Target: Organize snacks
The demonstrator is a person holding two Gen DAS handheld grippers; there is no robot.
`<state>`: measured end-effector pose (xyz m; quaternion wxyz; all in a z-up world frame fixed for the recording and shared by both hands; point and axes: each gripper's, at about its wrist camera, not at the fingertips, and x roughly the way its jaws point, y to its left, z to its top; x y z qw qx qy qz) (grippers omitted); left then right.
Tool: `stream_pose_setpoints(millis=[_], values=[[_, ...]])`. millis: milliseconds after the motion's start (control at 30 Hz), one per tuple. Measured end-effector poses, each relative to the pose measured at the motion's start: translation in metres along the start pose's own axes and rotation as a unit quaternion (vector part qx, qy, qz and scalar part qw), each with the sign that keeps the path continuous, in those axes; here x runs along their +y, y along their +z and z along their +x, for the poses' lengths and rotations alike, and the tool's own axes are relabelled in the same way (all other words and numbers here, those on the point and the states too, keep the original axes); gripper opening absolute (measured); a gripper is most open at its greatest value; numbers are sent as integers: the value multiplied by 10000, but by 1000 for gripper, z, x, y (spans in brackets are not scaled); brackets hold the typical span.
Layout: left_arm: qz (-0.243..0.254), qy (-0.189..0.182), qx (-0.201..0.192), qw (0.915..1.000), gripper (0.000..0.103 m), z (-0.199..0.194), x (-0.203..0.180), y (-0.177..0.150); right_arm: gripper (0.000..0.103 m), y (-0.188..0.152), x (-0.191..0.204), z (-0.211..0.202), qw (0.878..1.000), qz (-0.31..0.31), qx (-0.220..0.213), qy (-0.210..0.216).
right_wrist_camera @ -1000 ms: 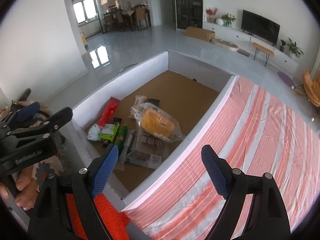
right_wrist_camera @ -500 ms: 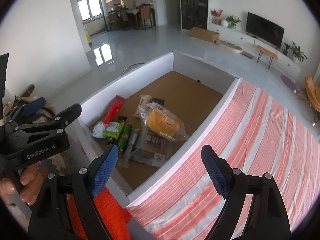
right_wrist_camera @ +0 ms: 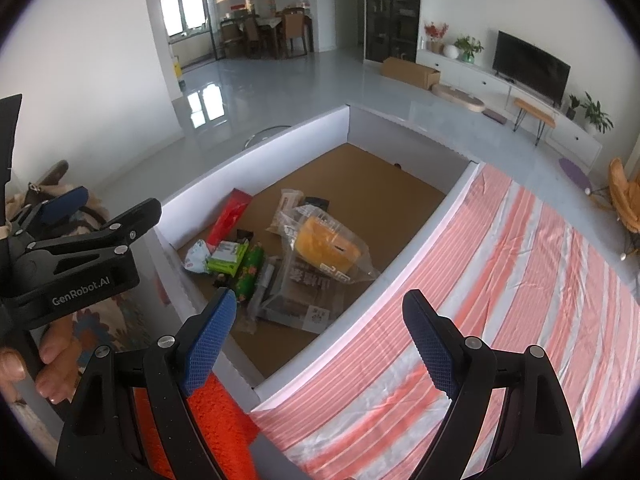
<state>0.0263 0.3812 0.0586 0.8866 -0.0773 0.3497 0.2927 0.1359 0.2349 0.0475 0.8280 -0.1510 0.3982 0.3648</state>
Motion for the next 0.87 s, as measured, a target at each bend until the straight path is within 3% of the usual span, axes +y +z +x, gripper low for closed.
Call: stream_pose_setpoints(millis=[867], values=[[92, 35, 5, 10000, 103, 3, -4, -2, 88, -4, -1, 6, 10000, -56, 68, 16]])
